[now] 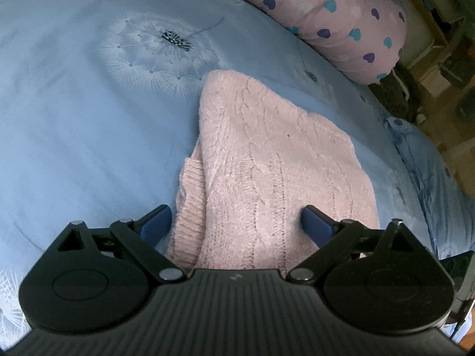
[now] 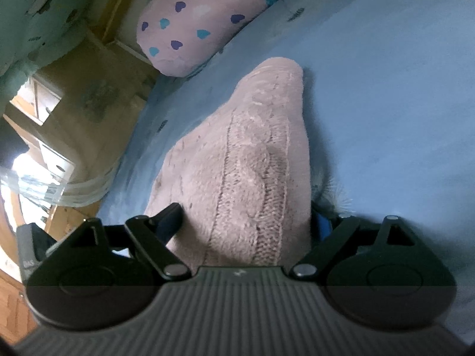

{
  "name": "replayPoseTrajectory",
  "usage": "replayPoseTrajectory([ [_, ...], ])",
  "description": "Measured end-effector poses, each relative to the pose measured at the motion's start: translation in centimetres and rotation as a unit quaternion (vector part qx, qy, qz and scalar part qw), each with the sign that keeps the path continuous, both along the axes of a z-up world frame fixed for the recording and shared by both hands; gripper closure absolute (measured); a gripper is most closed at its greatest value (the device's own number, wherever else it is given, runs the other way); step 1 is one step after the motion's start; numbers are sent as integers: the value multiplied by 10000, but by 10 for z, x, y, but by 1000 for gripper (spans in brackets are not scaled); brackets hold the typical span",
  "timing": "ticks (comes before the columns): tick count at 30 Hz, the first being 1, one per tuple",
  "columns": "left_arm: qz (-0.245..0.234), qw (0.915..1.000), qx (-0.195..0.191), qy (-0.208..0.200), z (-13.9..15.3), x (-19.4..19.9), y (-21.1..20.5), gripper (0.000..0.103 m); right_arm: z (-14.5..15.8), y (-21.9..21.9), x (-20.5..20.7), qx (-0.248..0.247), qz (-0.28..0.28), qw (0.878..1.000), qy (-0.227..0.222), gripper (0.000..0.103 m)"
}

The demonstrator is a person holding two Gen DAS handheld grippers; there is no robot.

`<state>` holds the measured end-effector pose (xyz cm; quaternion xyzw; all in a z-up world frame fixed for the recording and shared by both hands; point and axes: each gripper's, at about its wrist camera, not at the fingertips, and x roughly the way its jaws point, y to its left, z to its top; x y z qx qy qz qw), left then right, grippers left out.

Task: Fold small clothes

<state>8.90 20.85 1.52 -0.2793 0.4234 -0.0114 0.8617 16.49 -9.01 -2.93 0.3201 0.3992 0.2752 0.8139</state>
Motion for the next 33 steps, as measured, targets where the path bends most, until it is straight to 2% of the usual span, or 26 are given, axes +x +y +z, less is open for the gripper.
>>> replayPoseTrajectory([
  [6,-51,10000,24,17,-1,0,-2,3,0,1,-1,14,11,10000,-72,14],
  [9,-108,9999,64,19,-4,1,-5,2,1,2,-1,19,-10,10000,-47,20],
  [11,-221,9997,73,-30,-4,1,-10,3,1,3,-1,15,-38,10000,-18,29],
  [12,-306,9995,-22,-58,-5,0,-11,5,1,1,-1,12,-31,10000,-11,32],
  [14,-372,9992,-161,-75,-7,-1,-14,16,1,0,-2,56,-15,10000,45,41],
  [15,-393,9991,-158,-100,-6,-2,-15,19,2,-2,-2,92,-15,9999,69,44],
  [17,-400,9984,-367,-139,-6,-6,-13,32,6,-4,-4,163,-46,9998,95,50],
  [19,-396,9975,-543,-195,-4,-12,-9,37,11,-6,-7,256,-63,9996,102,52],
  [23,-524,9942,-911,-235,5,-28,-12,42,25,-14,-17,577,-54,9982,145,54],
  [33,-1266,9889,-776,36,31,-79,-86,42,56,-63,-70,393,-39,9990,216,54],
])
